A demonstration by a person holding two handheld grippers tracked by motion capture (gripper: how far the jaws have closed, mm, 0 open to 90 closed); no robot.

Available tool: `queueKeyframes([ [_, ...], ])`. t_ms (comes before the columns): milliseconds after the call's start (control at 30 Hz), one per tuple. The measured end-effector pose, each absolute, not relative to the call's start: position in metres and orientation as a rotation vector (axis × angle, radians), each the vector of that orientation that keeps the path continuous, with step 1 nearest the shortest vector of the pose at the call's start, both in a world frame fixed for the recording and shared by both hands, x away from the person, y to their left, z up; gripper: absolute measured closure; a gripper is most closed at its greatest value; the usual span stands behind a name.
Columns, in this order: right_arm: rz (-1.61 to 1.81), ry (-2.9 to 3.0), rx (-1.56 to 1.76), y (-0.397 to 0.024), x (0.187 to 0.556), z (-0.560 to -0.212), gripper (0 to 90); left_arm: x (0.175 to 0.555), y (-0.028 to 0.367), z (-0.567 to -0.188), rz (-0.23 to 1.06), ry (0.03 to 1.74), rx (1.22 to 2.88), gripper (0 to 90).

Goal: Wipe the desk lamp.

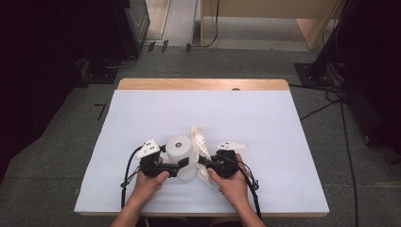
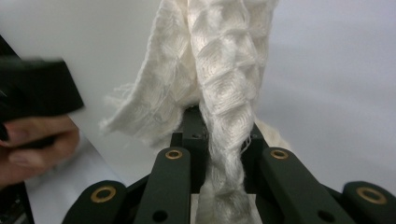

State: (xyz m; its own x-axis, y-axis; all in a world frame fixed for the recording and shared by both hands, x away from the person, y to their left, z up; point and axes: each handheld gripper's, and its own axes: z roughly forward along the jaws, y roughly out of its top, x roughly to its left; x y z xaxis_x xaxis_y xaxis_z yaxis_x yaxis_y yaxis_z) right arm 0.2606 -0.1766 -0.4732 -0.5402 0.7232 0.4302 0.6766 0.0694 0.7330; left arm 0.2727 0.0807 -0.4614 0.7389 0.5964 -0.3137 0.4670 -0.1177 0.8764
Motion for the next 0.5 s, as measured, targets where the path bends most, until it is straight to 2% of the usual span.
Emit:
queueKeyframes([
  [333, 1.463, 2.227, 1.531, -0.18, 0.26, -0.477, 79.3, 0.278, 0.087, -0.463, 0.081, 0.841, 1.739, 8.6],
  [500, 1.557, 2.034, 1.569, -0.191, 0.257, -0.465, 79.5, 0.277, 0.086, -0.464, 0.083, 0.824, 1.752, 8.2],
])
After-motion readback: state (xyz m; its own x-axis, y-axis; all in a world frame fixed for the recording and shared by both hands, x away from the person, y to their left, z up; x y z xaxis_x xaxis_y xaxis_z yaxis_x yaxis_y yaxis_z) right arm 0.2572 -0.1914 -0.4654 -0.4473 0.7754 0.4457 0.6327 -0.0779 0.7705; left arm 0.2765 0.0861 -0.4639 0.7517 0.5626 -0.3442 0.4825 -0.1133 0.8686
